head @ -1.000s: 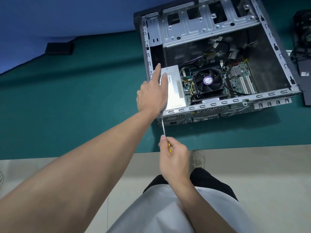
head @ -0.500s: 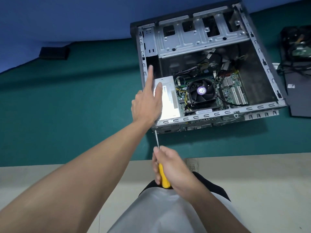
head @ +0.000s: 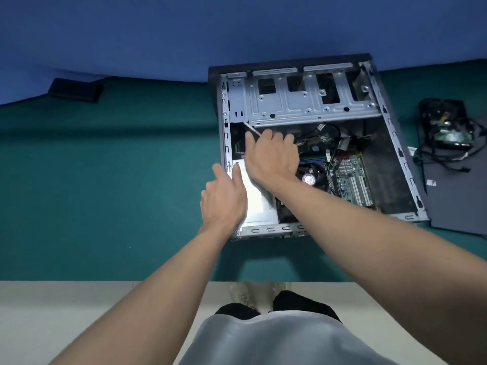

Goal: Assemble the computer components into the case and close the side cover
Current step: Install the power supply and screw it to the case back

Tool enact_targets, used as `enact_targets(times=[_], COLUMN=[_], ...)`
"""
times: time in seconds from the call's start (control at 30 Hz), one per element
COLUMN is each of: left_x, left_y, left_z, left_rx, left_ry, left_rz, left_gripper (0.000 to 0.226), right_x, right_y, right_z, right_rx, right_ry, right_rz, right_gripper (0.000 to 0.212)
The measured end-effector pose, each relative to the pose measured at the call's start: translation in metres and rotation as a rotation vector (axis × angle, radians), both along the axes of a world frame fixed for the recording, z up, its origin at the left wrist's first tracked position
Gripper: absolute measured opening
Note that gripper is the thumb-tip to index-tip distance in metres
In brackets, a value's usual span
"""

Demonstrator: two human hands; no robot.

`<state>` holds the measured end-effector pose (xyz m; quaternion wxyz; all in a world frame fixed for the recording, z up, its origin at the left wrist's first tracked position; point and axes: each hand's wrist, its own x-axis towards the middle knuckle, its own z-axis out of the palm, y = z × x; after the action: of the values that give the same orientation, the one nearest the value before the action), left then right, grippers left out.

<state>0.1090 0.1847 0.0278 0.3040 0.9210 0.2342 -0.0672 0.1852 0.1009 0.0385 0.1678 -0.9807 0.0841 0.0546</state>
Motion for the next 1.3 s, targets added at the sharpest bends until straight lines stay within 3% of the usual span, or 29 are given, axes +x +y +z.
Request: enact_targets(times=[0.13, 0.3, 0.83, 1.07, 1.17, 1.3], left_x=[0.002, 0.002, -0.001, -0.001, 0.008, 0.036], left_y=[-0.001, -0.002, -0.004, -0.004, -0.011, -0.043], left_z=[0.0, -0.001, 0.004, 0.004, 0.008, 0.014], left_rx=[0.014, 0.008, 0.098, 0.437, 0.473, 0.492], left_ry=[0.006, 0.026, 0.029, -0.039, -0.047, -0.012], left_rz=[-0.018, -0.008, -0.076, -0.255, -0.339, -0.382], left_gripper=[0.033, 0.033, 0.032, 0.054, 0.058, 0.062], right_x=[0.005, 0.013, 0.002, -0.019, -0.021, -0.021], right_y=[0.001, 0.002, 0.003, -0.055, -0.109, -0.183], right_z=[-0.021, -0.023, -0.009, 0.016, 0.023, 0.033], right_rx=[0.031, 0.018, -0.102, 0.095, 0.238, 0.317], right_ry=[-0.04, 0.052, -0.036, 0.0, 0.07, 0.021], right_rz=[-0.003, -0.024, -0.02, -0.044, -0.048, -0.087], right_gripper=[0.051, 0.031, 0.032, 0.028, 0.025, 0.029])
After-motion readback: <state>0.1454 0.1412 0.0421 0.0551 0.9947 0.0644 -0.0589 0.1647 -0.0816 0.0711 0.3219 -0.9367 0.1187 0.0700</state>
